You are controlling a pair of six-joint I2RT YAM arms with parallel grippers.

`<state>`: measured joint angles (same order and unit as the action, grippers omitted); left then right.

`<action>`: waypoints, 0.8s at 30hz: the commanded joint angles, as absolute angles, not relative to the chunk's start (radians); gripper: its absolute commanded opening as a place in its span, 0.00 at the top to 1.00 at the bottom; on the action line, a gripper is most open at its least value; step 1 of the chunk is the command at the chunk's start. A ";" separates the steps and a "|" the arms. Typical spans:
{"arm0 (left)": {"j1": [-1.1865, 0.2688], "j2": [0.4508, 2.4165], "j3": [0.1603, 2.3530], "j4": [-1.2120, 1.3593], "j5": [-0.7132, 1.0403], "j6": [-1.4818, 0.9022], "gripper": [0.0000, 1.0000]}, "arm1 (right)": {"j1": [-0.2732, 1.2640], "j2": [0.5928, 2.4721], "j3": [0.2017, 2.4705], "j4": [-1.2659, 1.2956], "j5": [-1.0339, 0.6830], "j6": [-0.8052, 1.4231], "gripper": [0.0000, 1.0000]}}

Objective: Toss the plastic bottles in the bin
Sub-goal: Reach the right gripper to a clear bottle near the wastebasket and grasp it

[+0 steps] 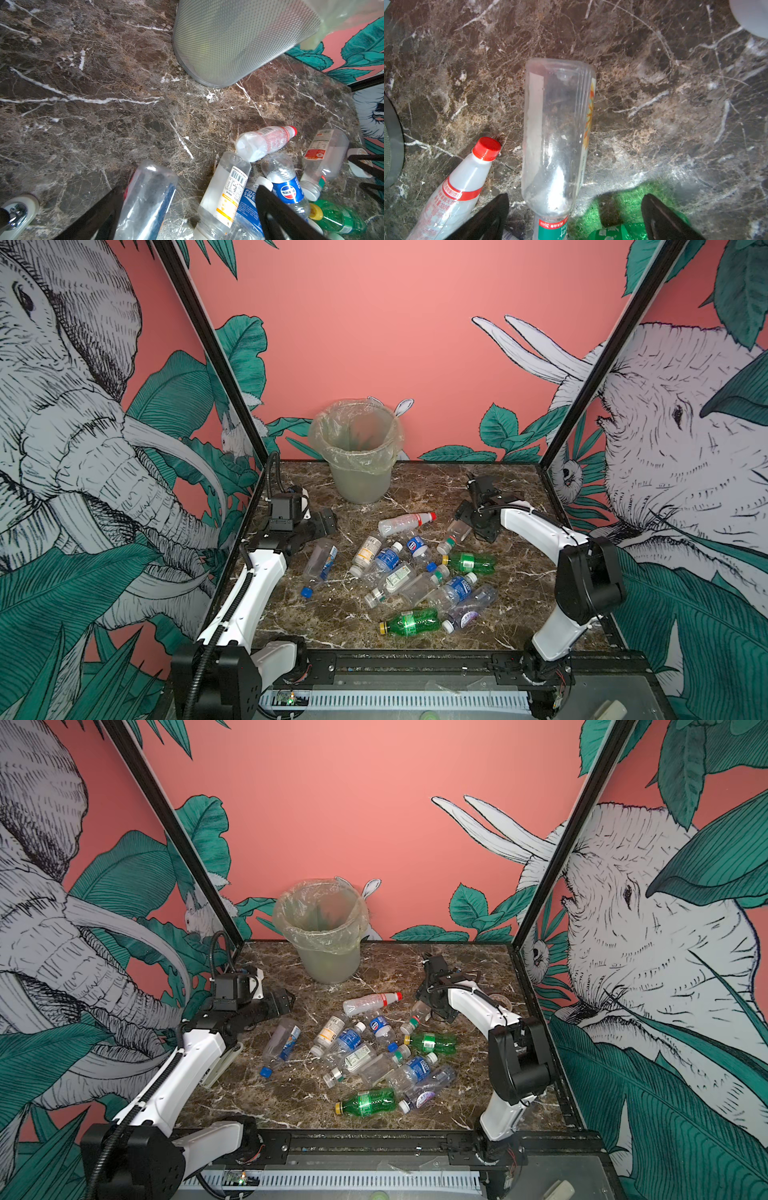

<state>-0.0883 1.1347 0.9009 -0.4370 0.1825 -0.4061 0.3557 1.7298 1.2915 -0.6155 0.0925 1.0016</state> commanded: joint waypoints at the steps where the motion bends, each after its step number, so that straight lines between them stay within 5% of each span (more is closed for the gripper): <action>1: -0.084 1.132 0.888 -0.417 0.222 -0.432 0.01 | 0.371 1.767 1.360 -0.626 0.105 1.049 0.01; 24: -0.083 1.156 0.869 -0.400 0.218 -0.442 0.01 | 0.380 1.928 1.420 -0.586 0.122 1.094 0.10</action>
